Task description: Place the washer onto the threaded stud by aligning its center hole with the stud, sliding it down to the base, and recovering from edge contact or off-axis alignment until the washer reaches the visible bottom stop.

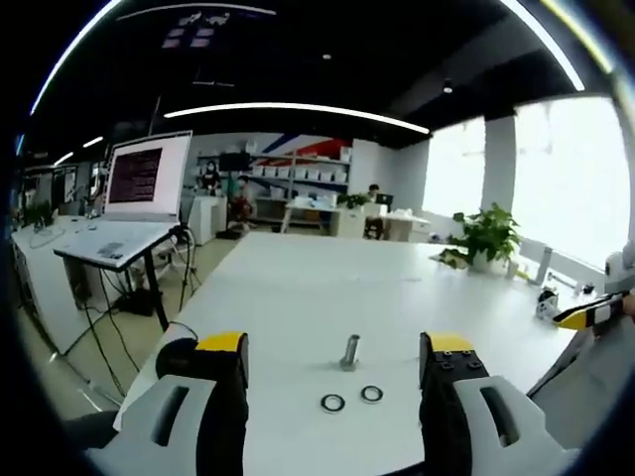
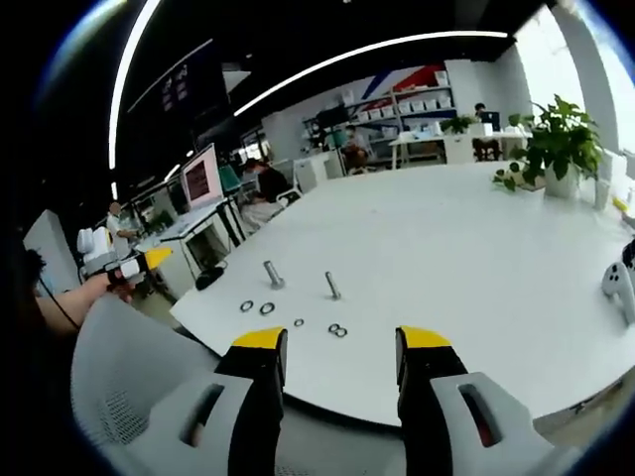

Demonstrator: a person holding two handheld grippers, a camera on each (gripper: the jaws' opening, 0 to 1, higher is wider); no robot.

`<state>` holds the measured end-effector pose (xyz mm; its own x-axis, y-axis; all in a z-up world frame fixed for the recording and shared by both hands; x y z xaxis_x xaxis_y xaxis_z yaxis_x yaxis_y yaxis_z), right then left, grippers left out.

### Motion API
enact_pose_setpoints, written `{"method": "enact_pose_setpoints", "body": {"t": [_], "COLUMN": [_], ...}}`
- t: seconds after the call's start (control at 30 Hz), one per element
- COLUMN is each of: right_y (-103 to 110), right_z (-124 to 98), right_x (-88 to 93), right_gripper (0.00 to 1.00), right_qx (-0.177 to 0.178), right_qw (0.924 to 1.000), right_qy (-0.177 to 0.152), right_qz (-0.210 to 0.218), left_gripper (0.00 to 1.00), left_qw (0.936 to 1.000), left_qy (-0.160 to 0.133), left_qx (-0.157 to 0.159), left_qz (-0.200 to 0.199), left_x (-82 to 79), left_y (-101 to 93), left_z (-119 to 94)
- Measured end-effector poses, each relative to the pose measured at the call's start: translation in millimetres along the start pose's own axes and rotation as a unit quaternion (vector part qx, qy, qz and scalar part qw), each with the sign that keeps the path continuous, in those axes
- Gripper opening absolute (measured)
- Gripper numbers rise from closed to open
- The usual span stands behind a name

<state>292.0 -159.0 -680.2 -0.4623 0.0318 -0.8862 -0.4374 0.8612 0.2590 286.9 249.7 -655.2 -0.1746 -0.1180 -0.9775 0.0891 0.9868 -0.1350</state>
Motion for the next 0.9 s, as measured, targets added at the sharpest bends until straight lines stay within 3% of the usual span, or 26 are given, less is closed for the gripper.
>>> {"method": "enact_pose_setpoints", "body": {"t": [0.03,0.1,0.17,0.23,0.4,0.47,0.57,0.67,0.8,0.9], "right_y": [0,-2,-4,-5,-3,0,6,5,9,10], "right_z": [0,0,1,2,1,1,1,1,2,2], "right_x": [0.1,1.5,3.0,3.5,3.7,4.4,8.0,8.3,7.5,7.3], "right_gripper": [0.46,0.46,0.46,0.46,0.46,0.45,0.41,0.41,0.40,0.39], "right_qx": [-0.001,-0.005,-0.008,-0.010,-0.007,-0.016,-0.043,-0.040,-0.048,-0.053], "right_qw": [1.0000,1.0000,1.0000,0.9999,1.0000,0.9998,0.9988,0.9990,0.9986,0.9983], "right_qy": [0.000,0.001,0.002,0.004,0.000,0.007,0.019,0.020,0.021,0.022], "right_qz": [0.000,0.001,0.001,0.001,0.005,0.003,0.010,0.008,0.009,0.008], "left_gripper": [0.69,0.68,0.69,0.69,0.64,0.61,0.66,0.56,0.54,0.52], "left_qw": [1.0000,0.9991,0.9994,0.9997,0.9996,0.9997,0.9994,0.9995,0.9998,0.9995], "left_qy": [-0.003,-0.037,-0.025,-0.020,-0.027,-0.021,-0.034,0.014,-0.003,0.010], "left_qx": [0.001,0.021,0.009,0.010,0.010,0.013,-0.003,0.008,0.006,0.009], "left_qz": [0.001,0.008,0.024,0.014,0.006,0.005,-0.002,-0.029,-0.019,-0.028], "left_x": [-0.9,-8.1,-5.5,-4.5,-4.7,-3.4,-5.1,6.5,1.4,4.7], "left_y": [-1.9,-8.4,-7.8,-7.4,-6.4,-7.0,-3.2,-6.4,-3.7,-3.5], "left_z": [-1,-1,-2,-2,-2,-2,-4,-5,-4,-3]}}
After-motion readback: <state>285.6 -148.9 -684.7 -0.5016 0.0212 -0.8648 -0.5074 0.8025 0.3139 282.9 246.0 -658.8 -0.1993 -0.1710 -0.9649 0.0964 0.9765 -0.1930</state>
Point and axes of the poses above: the point that each gripper's makers call its tool centre point, and the gripper's own axes: z roughly forward along the fingers, y roughly to its left, x roughly out of its underside, the point moved 6 cm from there along -z, roughly backward along the fingers, and after that the axes turned 3 degrees about -y, right-handed, at the moved point
